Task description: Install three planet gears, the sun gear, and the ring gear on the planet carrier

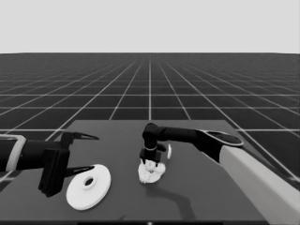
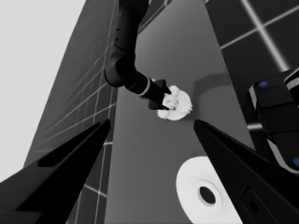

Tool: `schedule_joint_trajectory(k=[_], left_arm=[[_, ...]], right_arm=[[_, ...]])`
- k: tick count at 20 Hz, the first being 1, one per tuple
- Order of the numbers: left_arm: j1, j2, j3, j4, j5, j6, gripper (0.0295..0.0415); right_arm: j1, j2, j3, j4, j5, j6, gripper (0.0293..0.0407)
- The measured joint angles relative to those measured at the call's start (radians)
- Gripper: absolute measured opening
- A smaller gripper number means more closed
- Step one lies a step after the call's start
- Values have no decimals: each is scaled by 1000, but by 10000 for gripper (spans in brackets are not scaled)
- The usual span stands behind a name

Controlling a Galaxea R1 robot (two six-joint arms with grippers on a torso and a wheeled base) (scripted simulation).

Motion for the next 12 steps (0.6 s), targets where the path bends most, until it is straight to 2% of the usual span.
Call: schedule_joint_trajectory(k=[12], left_arm=[[0,0,0,0,0,0,385]], right_arm=[[0,0,0,0,0,126,309]])
